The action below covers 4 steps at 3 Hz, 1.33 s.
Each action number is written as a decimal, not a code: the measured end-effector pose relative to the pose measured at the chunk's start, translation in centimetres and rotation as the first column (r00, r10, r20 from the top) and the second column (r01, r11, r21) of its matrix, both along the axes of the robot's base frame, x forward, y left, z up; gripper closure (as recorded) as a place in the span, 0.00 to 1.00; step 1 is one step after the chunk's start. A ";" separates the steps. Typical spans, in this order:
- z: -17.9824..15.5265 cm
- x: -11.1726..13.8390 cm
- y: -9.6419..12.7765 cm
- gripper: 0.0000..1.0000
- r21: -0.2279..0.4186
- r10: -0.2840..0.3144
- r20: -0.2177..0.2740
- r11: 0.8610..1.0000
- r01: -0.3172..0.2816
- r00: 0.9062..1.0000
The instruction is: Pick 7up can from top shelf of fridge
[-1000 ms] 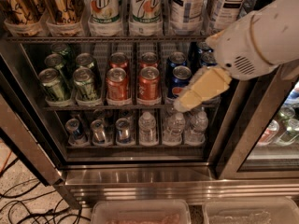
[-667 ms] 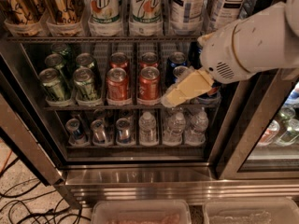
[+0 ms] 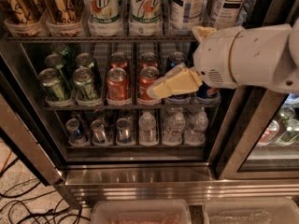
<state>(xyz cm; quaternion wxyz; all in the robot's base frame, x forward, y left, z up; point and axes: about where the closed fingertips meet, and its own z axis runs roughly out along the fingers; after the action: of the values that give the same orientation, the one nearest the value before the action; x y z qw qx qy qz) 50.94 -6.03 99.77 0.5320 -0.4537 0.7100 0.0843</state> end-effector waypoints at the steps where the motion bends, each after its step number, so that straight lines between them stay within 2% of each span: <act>1: 1.1 -0.7 1.1 0.00 0.019 0.034 0.032 0.999 -0.035 0.999; 2: 0.9 -0.6 1.3 0.00 0.048 0.058 0.024 0.997 -0.059 0.998; 3: -0.2 -0.5 2.0 0.00 0.158 0.104 0.029 0.982 -0.108 0.994; 4: 0.4 -1.6 3.6 0.00 0.274 0.109 0.097 0.953 -0.132 0.989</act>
Offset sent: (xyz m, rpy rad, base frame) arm -0.0036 0.0105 0.0019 0.0983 -0.0004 0.0838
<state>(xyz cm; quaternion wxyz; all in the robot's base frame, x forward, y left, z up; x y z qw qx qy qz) 49.39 -2.44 100.16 0.6130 -0.4195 0.6398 0.1975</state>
